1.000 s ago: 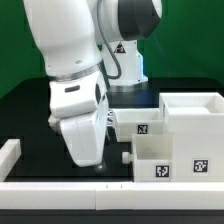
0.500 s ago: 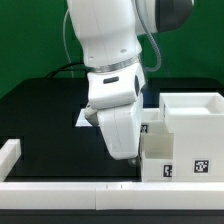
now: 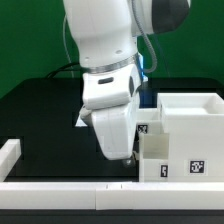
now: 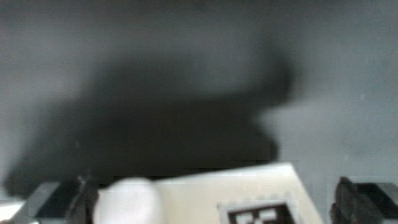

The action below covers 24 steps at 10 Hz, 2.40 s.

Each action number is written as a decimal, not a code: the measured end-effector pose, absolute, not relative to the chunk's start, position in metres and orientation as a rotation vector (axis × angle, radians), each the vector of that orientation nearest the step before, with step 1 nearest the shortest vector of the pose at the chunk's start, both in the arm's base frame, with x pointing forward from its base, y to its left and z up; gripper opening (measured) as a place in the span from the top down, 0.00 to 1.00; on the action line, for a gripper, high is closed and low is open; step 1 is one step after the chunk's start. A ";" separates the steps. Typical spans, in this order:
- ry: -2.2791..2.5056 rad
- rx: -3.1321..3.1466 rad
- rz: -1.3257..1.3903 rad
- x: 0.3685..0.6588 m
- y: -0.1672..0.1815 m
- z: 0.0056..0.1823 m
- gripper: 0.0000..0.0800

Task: Assemble drawer

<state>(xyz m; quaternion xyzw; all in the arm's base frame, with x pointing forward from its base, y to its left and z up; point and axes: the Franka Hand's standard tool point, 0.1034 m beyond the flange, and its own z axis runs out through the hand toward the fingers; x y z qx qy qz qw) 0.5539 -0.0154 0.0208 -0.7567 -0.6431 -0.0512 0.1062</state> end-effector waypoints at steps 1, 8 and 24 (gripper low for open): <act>-1.890 -2.230 -0.150 0.552 -0.020 0.019 0.19; -1.831 -2.255 -0.131 0.545 -0.006 0.017 0.19; -1.727 -2.418 -0.142 0.539 -0.032 0.027 0.19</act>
Offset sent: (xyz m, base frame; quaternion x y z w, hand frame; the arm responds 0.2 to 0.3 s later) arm -0.0083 -0.0054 0.0015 0.0145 -0.0063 -0.0009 0.9999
